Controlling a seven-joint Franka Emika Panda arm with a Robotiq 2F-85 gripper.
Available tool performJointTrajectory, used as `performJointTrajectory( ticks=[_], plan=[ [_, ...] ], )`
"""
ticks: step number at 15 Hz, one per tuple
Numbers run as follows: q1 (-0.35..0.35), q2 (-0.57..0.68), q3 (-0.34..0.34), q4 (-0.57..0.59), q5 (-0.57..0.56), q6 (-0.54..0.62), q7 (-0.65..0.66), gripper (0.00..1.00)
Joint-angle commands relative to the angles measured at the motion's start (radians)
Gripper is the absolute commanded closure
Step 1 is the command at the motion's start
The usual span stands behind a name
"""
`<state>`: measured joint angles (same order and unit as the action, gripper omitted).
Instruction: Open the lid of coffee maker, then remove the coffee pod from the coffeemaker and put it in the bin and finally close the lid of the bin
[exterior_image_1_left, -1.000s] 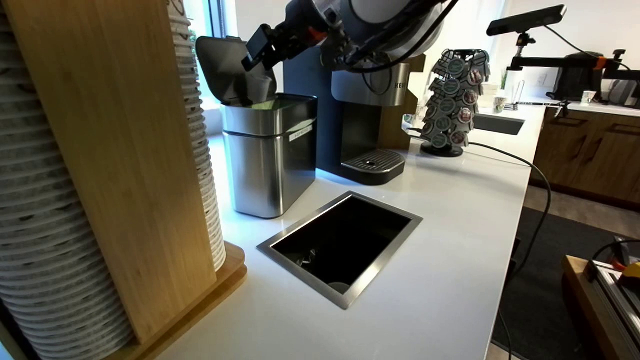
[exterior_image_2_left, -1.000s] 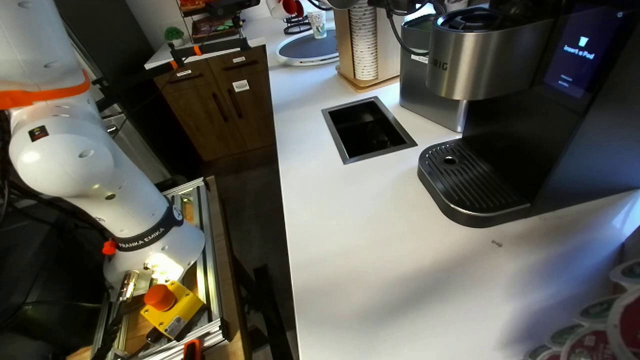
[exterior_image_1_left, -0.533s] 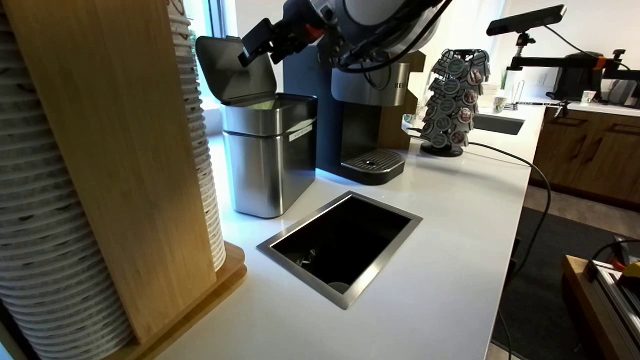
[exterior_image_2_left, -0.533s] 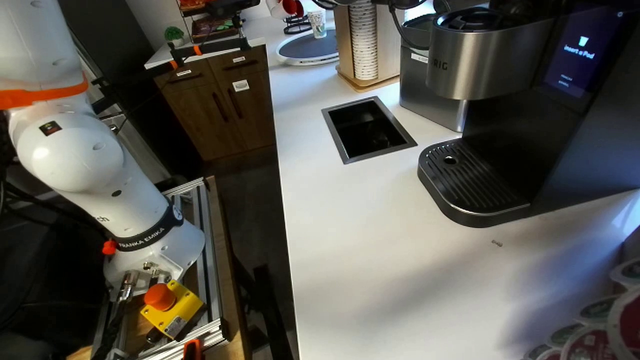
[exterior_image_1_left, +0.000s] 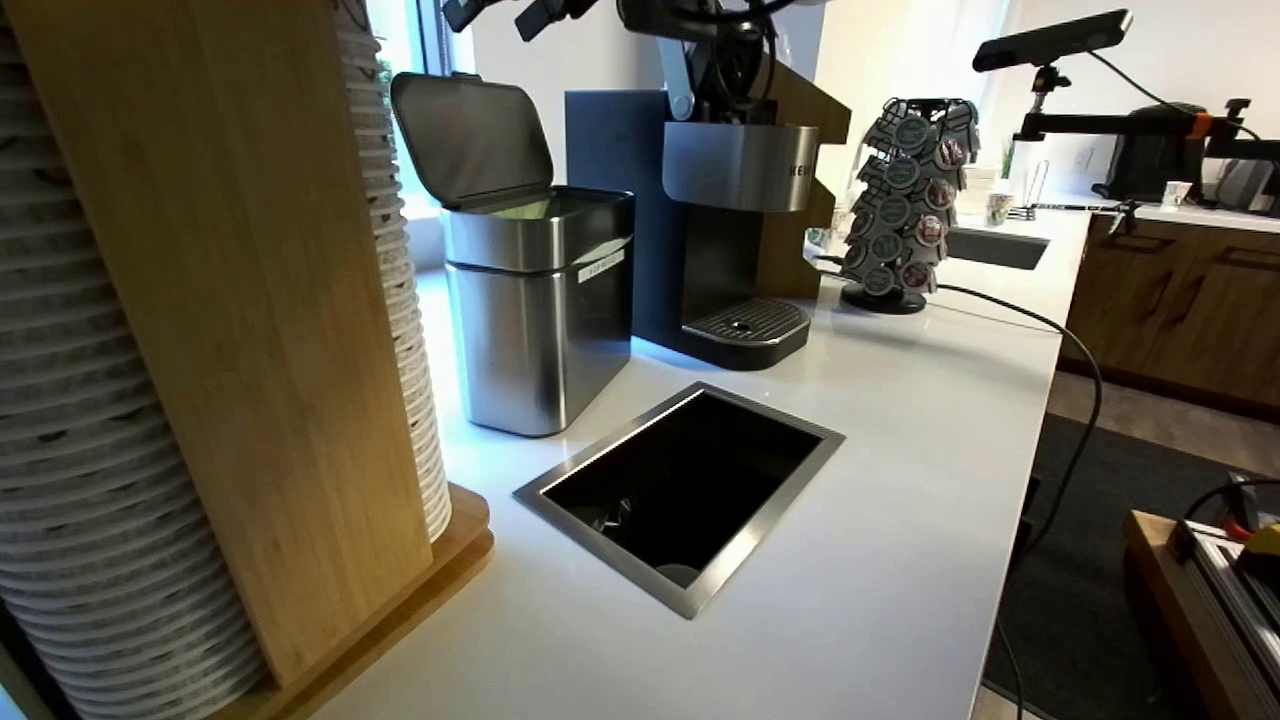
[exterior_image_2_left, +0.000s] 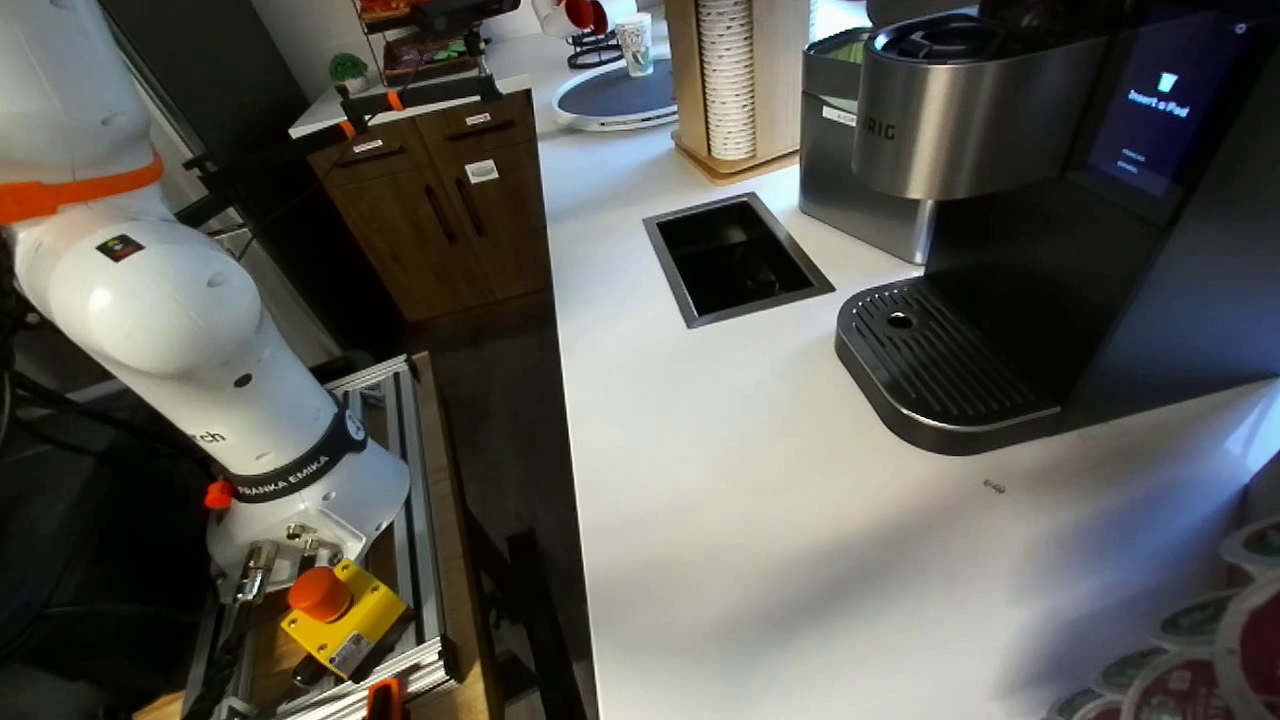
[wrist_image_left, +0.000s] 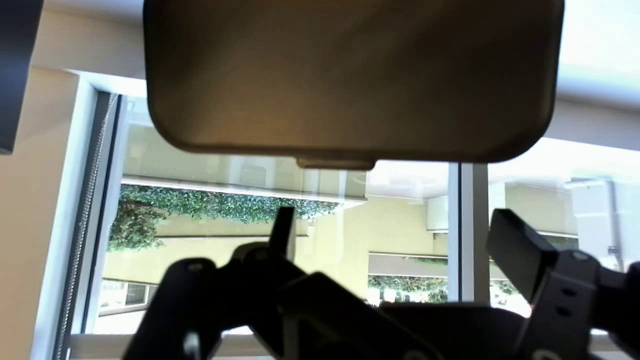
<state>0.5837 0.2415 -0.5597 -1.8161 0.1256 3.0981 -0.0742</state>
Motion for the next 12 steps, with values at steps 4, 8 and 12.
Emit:
performJointTrajectory(
  ticks=[4,8,12],
  plan=[
    [-0.002,0.045,0.036,0.201,0.012,-0.174,-0.017,0.58],
    [-0.01,0.129,0.043,0.323,0.004,-0.221,0.001,0.89],
    [-0.021,0.231,0.012,0.42,-0.004,-0.222,0.035,1.0]
  ],
)
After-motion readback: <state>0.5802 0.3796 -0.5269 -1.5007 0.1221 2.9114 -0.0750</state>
